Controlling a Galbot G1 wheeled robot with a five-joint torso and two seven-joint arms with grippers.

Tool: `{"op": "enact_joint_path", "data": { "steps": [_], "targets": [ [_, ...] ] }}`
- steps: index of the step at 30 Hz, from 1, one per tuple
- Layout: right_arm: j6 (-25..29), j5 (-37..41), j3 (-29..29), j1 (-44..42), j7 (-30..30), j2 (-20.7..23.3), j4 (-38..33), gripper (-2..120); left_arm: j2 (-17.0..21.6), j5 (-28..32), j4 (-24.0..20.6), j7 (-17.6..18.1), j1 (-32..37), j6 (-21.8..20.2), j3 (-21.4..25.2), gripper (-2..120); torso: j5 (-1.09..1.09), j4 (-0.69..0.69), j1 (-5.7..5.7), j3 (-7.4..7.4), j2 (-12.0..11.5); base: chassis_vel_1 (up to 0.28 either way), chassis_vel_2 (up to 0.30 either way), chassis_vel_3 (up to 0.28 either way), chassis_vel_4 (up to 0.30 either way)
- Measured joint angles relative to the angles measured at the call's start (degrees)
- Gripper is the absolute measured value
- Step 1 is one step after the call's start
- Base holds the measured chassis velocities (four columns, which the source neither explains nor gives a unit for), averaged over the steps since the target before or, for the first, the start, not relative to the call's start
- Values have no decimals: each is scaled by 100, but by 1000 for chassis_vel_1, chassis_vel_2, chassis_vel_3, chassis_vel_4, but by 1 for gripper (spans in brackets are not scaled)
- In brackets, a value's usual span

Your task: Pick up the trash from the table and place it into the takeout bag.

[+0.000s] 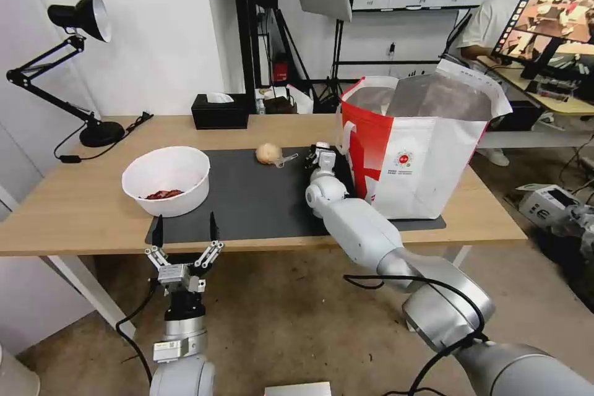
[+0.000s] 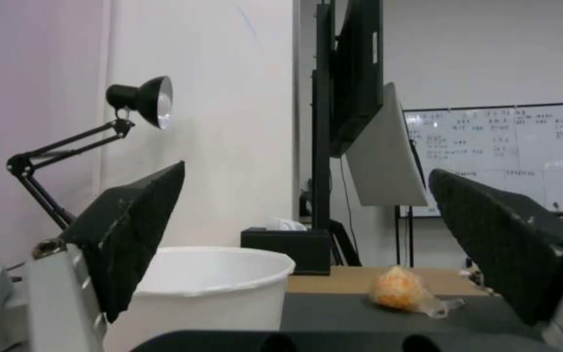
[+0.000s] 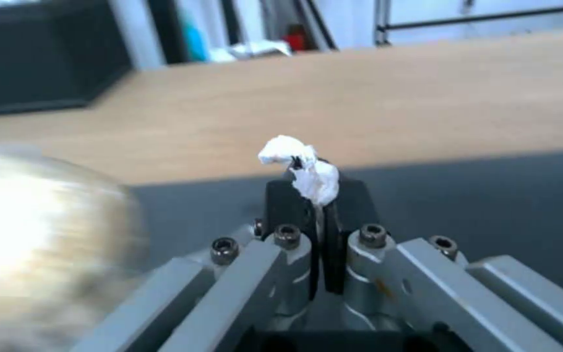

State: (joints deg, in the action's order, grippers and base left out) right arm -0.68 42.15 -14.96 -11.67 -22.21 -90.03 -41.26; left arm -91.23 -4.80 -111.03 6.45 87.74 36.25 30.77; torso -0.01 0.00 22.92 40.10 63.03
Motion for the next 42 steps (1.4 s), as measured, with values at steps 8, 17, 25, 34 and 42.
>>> {"op": "enact_joint_path", "data": {
  "steps": [8, 17, 25, 34, 42],
  "targets": [
    [-47, 109, -318, 0, 53, 3, -652, 1, 1, -5, -32, 0, -4, -22, -4, 100, 0, 0, 0, 0, 0, 0, 0, 0, 0],
    [-39, -128, -476, -6, -257, 96, -1600, 1, 2, -9, -102, 0, 25, -49, -12, 100, 0, 1, 0, 0, 0, 0, 0, 0, 0],
    [94, -743, -534, -37, -834, 304, -2498, 1, 3, -9, -177, -1, 65, -75, 23, 100, 1, 0, 0, 0, 0, 0, 0, 0, 0],
    [-27, -1070, -270, 221, -1288, 784, -3223, 1, 3, -15, -252, -2, 93, -157, 28, 100, 1, 0, 0, 0, 0, 0, 0, 0, 0],
    [-356, -1105, -120, 249, -1434, 1289, -3772, 1, 3, 10, -253, -2, 123, -159, 99, 100, 2, -1, 0, 0, 0, 0, 0, 0, 0]
  ]
}}
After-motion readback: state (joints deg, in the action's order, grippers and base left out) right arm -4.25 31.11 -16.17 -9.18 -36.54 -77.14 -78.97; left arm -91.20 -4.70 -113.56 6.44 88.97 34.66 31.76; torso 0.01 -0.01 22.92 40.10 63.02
